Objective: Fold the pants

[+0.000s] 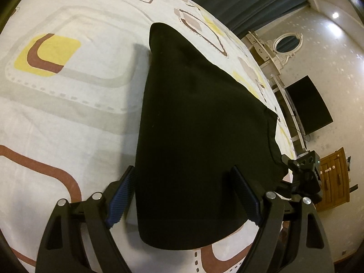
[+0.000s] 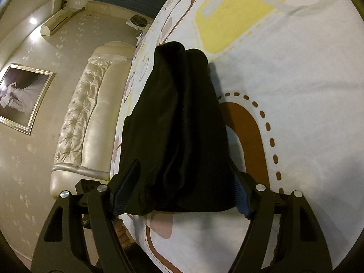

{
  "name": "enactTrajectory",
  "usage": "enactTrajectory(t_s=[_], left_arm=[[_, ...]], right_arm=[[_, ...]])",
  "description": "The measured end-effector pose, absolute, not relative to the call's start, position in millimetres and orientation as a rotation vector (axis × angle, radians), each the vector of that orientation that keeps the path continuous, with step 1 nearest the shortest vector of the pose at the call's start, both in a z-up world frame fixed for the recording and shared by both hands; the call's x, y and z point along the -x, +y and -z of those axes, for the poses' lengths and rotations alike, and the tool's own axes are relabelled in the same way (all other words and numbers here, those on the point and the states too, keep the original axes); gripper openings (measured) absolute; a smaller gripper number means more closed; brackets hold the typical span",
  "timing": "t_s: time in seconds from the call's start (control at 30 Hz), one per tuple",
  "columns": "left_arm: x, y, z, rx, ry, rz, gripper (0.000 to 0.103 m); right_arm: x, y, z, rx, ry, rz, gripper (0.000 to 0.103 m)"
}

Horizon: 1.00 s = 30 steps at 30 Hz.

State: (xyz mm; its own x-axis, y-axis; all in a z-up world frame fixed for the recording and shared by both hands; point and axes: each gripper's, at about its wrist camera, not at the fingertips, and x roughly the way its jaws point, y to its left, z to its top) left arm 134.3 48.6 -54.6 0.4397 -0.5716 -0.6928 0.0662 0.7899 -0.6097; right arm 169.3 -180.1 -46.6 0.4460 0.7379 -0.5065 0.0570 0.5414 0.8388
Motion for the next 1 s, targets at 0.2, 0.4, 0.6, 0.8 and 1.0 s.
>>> enactTrajectory(t_s=[0.2,0.4,0.6,0.8,1.0], left_arm=[[-133.8,49.0,54.7,0.545,1.046,0.422,0.082],[-133.6,52.7,52.2,0.518,1.048,0.408,0.053],[-134.6,56.2,49.2,0.529,1.064,0.396,0.043],[-132.0,53.1,44.8,0.508,1.068,0.369,0.041],[-131.2,55.2,41.1,0.506,1.099,0.340,0.040]], right_arm=[[-171.0,-179.1,49.0,-0.882,1.058,-0.485,0.060],[-171.4,-180.7,54.1,-0.878,1.067,-0.474,0.040],[-169.1,-179.1,52.4,-0.877,1.051,-0.475,0.035],[-167.7,-178.3,46.9,-0.865,1.046,-0.464,0.033],[-163.9,-176.6,41.1,-0.865,1.051,-0.466,0.032]])
